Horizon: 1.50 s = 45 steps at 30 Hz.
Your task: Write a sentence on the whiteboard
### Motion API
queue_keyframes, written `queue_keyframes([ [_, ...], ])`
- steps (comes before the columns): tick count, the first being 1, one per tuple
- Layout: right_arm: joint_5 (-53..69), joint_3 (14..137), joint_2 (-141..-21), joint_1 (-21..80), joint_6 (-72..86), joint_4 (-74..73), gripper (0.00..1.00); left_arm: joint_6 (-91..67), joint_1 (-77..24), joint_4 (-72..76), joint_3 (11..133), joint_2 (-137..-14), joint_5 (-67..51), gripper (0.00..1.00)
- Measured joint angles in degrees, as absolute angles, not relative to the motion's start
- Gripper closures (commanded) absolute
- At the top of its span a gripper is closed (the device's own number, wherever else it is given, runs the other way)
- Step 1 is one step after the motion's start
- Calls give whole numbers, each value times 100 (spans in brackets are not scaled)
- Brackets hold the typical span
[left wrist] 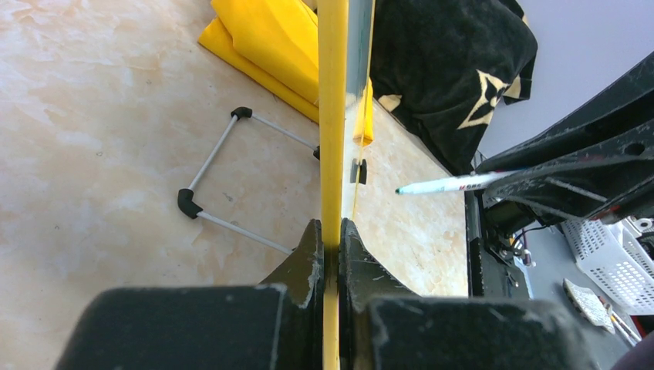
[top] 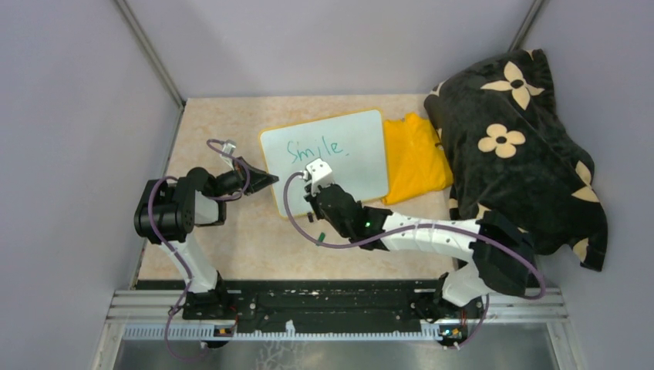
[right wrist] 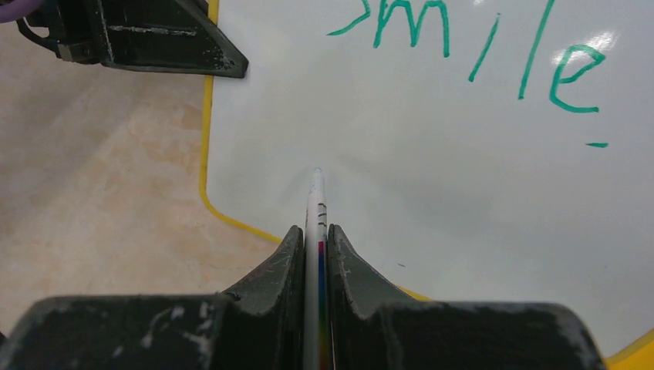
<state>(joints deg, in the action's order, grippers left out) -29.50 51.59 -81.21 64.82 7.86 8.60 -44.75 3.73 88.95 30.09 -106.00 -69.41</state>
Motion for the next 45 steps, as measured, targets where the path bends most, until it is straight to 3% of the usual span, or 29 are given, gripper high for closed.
queue_keyframes([
  [10,-2952,5557,-8823,6624,506,1100,100,-4493,373,8895,3030,-10621,-6943,100],
  [45,-3188,6132,-9544,6735,386,882,100,-4497,364,8897,3035,-10645,-6928,100],
])
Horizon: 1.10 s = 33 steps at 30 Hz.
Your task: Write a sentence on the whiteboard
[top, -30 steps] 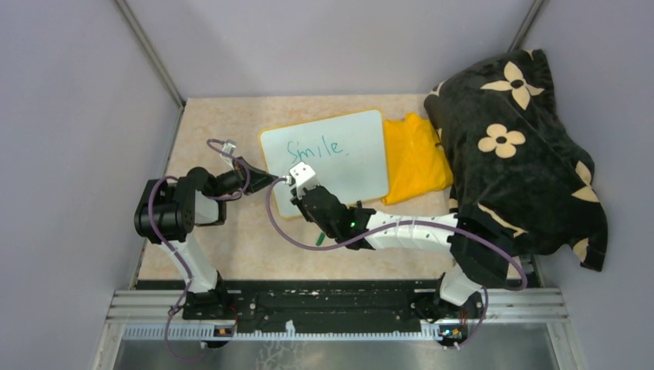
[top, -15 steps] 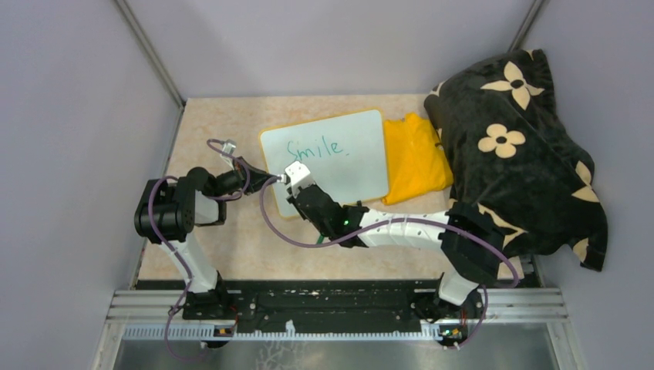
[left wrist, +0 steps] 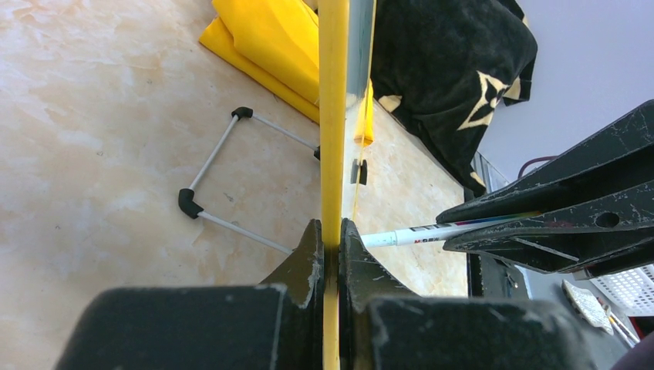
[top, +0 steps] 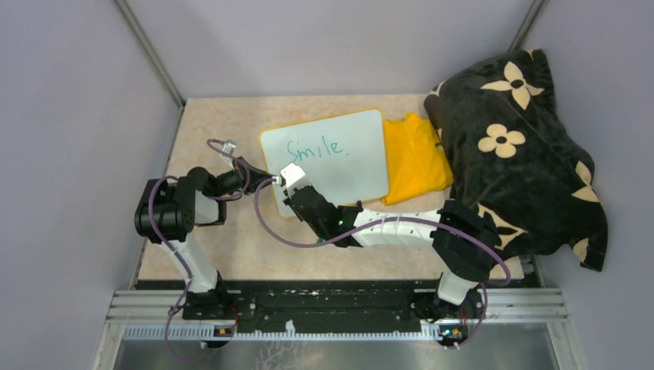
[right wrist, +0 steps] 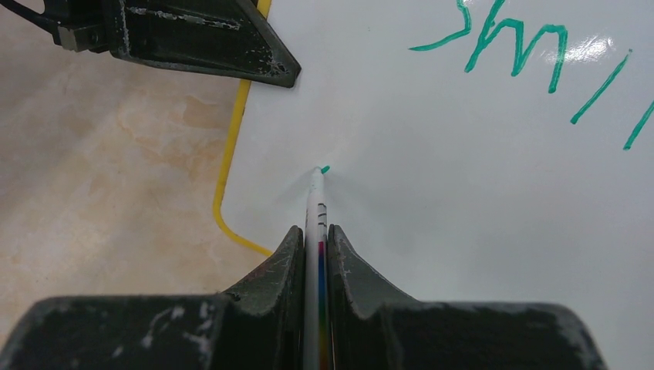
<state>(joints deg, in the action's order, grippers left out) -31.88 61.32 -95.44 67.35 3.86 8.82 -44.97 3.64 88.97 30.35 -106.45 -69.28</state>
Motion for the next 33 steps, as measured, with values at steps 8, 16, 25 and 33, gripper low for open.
queue_keyframes([
  [8,-3116,6204,-9612,6735,403,823,100,-4499,364,8897,3037,-10650,-6925,100],
  [16,-3009,6202,-9629,6735,438,685,100,-4499,362,8897,3037,-10650,-6925,100],
  [25,-3052,6123,-9609,6735,582,591,100,-4499,362,8897,3039,-10650,-6925,100],
  [33,-3063,5907,-9496,6720,709,486,100,-4499,362,8897,3039,-10650,-6925,100],
])
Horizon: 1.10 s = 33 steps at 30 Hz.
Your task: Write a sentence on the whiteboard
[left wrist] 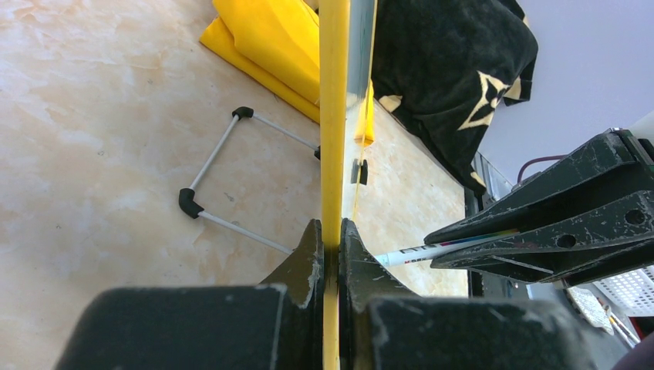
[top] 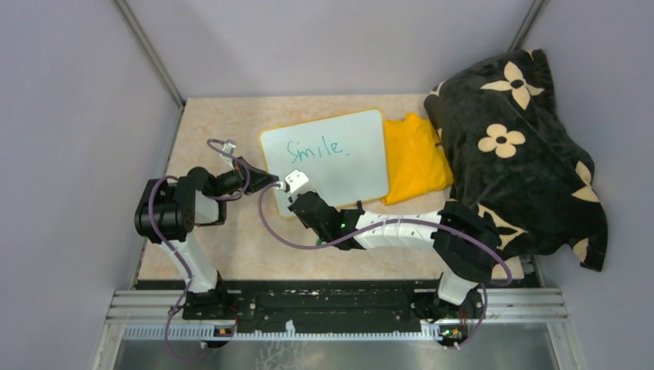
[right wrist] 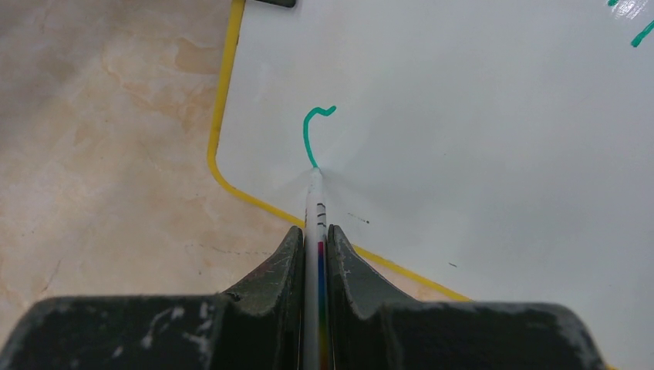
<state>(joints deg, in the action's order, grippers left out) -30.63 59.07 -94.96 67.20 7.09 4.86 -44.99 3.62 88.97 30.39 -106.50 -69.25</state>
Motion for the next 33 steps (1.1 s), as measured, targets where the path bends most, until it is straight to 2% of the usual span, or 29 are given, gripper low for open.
queue_keyframes([
  [33,-2434,6058,-9588,6652,773,336,100,-4515,351,8897,3059,-10650,-6925,100],
])
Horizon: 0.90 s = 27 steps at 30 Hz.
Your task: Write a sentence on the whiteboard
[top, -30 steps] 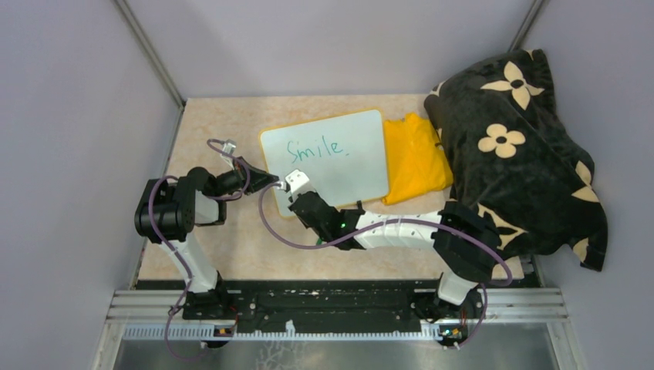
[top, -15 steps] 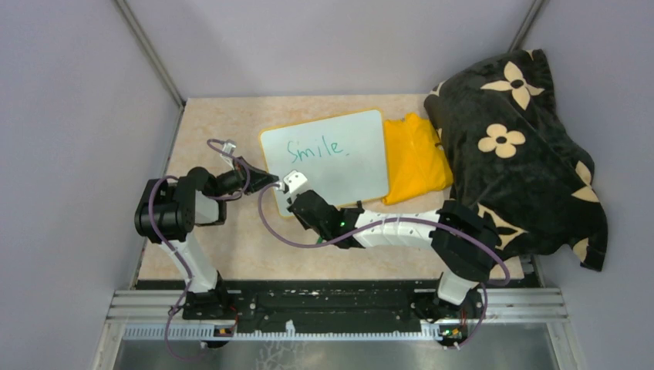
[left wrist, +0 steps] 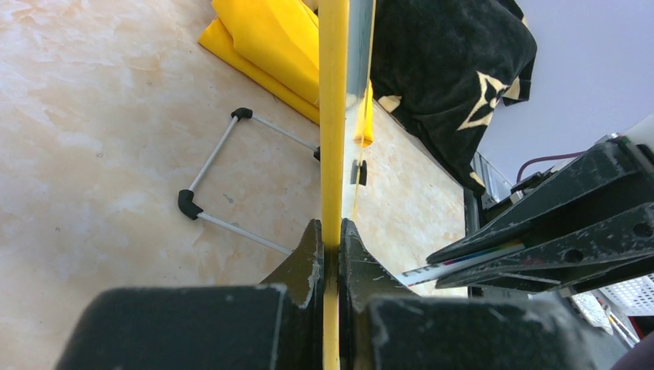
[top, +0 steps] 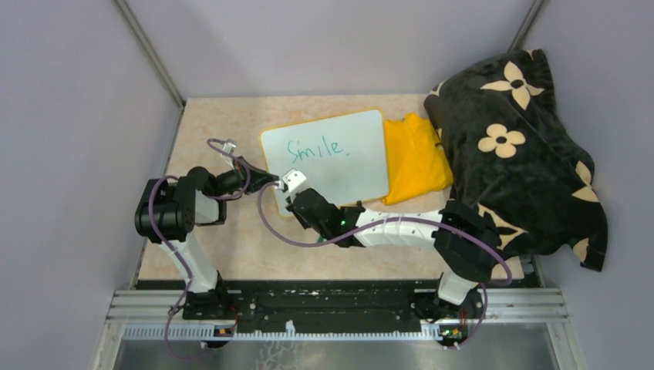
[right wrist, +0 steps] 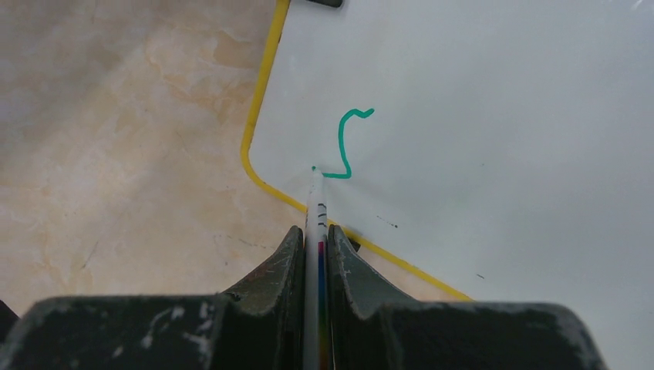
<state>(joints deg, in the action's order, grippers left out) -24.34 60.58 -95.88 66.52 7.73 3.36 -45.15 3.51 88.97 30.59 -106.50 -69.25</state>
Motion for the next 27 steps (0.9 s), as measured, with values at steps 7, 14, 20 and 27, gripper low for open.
queue_keyframes([
  [7,-2633,5763,-8825,6639,777,336,100,-4517,351,8897,3063,-10652,-6925,100],
  [14,-2786,5658,-8346,6484,777,519,100,-4515,351,8897,3063,-10654,-6925,100],
  [20,-2891,5623,-8342,6329,777,742,100,-4517,351,8897,3063,-10661,-6925,100],
  [27,-2971,5623,-8451,6322,773,1083,100,-4515,351,8897,3063,-10661,-6925,100],
])
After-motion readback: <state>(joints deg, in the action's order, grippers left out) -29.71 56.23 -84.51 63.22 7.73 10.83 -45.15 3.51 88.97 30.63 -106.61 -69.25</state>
